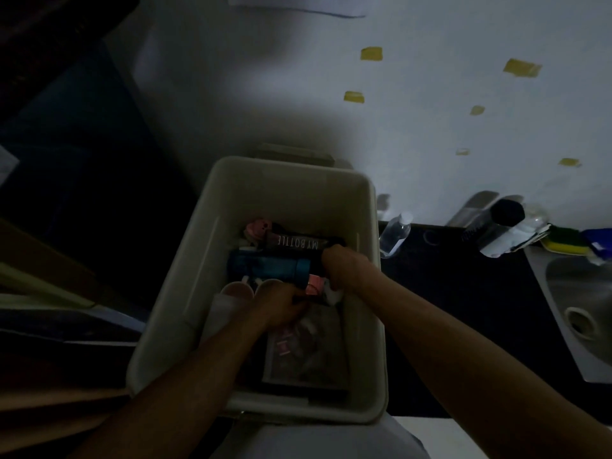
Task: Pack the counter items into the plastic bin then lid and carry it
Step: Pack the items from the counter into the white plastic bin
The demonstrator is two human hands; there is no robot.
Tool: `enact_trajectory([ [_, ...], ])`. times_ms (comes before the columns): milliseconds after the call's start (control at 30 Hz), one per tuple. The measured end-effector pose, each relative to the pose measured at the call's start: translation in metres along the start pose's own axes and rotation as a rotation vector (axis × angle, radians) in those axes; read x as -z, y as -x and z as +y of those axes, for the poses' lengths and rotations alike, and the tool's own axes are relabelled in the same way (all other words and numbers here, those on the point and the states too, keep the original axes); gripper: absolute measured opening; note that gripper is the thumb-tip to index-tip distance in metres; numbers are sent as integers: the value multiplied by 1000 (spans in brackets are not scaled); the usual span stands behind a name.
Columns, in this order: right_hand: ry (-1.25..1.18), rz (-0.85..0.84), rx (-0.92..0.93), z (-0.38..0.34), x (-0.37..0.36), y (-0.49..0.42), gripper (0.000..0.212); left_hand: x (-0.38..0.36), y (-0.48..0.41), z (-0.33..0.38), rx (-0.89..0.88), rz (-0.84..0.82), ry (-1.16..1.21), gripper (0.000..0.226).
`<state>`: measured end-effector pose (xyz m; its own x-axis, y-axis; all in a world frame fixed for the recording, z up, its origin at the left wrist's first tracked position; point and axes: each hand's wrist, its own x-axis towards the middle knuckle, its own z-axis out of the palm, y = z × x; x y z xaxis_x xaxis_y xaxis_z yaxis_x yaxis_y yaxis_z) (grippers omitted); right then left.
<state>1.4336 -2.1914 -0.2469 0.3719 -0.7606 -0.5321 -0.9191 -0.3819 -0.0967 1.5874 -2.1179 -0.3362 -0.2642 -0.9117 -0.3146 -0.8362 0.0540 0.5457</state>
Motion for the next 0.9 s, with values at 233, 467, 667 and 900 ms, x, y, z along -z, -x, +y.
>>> enact_trajectory([
  [233, 13, 3, 15, 0, 0, 1, 42, 3, 1, 4, 20, -65, -37, 49],
  [467, 17, 16, 23, -1, -7, 7, 32, 4, 0, 4, 35, -52, -88, 46],
  [667, 46, -44, 9, -3, -8, 12, 40, 2, 1, 6, 44, -38, -68, 33],
  [900, -82, 114, 84, 0, 6, 39, 30, 9, 1, 16, -26, 6, 0, 30],
])
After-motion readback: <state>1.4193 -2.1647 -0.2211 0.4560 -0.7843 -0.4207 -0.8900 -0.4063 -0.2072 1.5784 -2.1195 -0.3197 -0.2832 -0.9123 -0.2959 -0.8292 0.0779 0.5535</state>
